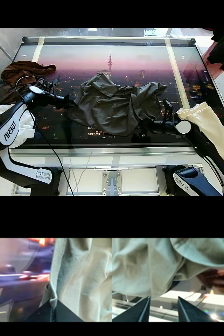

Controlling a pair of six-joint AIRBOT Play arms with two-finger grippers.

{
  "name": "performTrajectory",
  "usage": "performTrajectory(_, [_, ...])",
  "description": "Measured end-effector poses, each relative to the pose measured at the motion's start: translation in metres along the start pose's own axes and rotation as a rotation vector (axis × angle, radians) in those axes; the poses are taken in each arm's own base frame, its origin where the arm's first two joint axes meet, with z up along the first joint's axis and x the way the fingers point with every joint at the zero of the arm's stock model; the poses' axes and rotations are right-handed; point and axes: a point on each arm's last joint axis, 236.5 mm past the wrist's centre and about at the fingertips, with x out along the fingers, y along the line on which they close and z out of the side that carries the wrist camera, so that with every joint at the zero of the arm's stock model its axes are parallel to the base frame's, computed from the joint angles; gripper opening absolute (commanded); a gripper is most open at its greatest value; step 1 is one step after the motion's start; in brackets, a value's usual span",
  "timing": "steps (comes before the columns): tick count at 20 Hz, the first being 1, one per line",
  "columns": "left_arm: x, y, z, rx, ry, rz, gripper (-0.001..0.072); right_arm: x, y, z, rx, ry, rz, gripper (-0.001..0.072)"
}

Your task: Fold the shirts.

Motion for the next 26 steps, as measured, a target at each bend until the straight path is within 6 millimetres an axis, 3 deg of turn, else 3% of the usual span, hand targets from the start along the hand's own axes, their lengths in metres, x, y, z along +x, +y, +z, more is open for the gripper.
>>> performTrajectory(4, [0.0, -0.001, -0.001, 0.01, 0.006, -0.004, 0.0013, 0.029, -0.006, 0.004, 0.048, -0.032, -0.03, 0.039])
performTrajectory(10, [0.0, -0.002, -0.004, 0.013, 0.017, -0.009, 0.0013, 0.056, -0.025, 0.04, 0.153, -0.187, -0.067, 0.037])
performTrajectory(13, [0.0, -0.002, -0.004, 0.014, 0.018, -0.009, 0.0014, 0.057, -0.029, 0.065, 0.186, -0.298, -0.063, 0.0326])
performTrajectory(18, [0.0, -0.003, -0.007, 0.016, 0.029, -0.014, 0.0013, 0.052, -0.037, 0.1, 0.226, -0.454, -0.059, 0.0326])
performTrajectory(26, [0.0, -0.004, -0.009, 0.026, 0.038, -0.019, 0.0013, 0.044, -0.043, 0.119, 0.233, -0.543, -0.061, 0.0356])
